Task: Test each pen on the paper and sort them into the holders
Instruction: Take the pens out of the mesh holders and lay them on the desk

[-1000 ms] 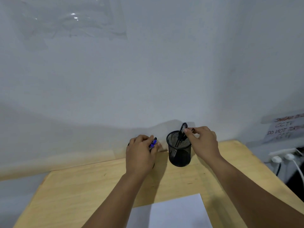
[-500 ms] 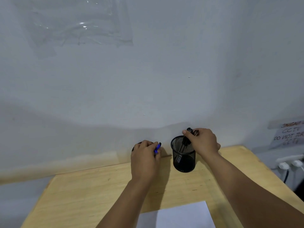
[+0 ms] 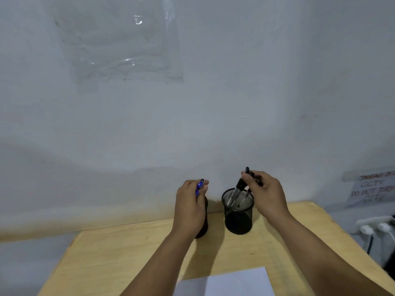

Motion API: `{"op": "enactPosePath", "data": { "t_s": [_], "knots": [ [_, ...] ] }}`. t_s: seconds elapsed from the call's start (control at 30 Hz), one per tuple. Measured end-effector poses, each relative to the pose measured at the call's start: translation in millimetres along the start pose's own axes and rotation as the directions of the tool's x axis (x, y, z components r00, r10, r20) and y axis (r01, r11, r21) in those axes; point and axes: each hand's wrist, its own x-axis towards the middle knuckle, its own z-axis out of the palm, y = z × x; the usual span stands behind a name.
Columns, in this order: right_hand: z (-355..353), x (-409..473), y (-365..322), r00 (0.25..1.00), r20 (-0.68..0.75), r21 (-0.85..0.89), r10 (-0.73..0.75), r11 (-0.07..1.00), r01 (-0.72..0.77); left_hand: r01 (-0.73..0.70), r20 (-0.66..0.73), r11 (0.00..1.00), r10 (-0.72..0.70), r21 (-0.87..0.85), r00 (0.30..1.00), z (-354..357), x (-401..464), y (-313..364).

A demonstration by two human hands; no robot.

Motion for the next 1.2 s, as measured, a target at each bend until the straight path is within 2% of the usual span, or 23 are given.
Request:
{"op": "enactPosePath", "data": {
  "t_s": [0.13, 0.3, 0.37, 0.5, 0.57, 0.73, 0.93, 1.07, 1.2],
  "knots": [
    [-5, -14, -32, 0.996, 0.005, 0.061, -0.088, 0.994, 0.087, -0.031, -0.036, 0.991, 0.027, -0.128, 0.999, -23, -5, 27],
    [-8, -48, -70, 0.982, 0.098, 0.151, -0.162, 0.978, 0.146, -0.048, -0.048, 0.968, 0.037, -0.245, 0.998, -55, -24, 53],
    [-4, -62, -78, 0.978, 0.143, 0.182, -0.153, 0.975, 0.126, -0.037, -0.011, 0.966, 0.035, -0.257, 0.999, -69, -35, 57],
    [9, -89, -80, 0.978, 0.201, 0.197, -0.061, 0.98, 0.02, 0.112, 0.125, 0.957, -0.081, -0.269, 0.989, -100, -60, 54],
    [18, -101, -77, 0.961, 0.276, 0.177, -0.021, 0.984, -0.029, 0.141, 0.175, 0.968, -0.105, -0.207, 0.979, -117, -73, 47],
    [53, -132, -66, 0.874, 0.476, 0.041, 0.101, 0.99, -0.137, 0.299, 0.332, 0.952, -0.259, -0.073, 0.907, -162, -109, 23],
    [100, -181, -54, 0.68, 0.675, -0.097, 0.287, 0.948, -0.304, 0.457, 0.388, 0.889, -0.431, 0.027, 0.815, -201, -139, -18],
    [134, -209, -45, 0.591, 0.722, -0.209, 0.359, 0.928, -0.308, 0.555, 0.38, 0.826, -0.546, 0.098, 0.746, -216, -149, -46],
    [165, -226, -38, 0.548, 0.706, -0.333, 0.449, 0.893, -0.302, 0.587, 0.353, 0.787, -0.613, 0.192, 0.707, -220, -155, -73]
  ]
}}
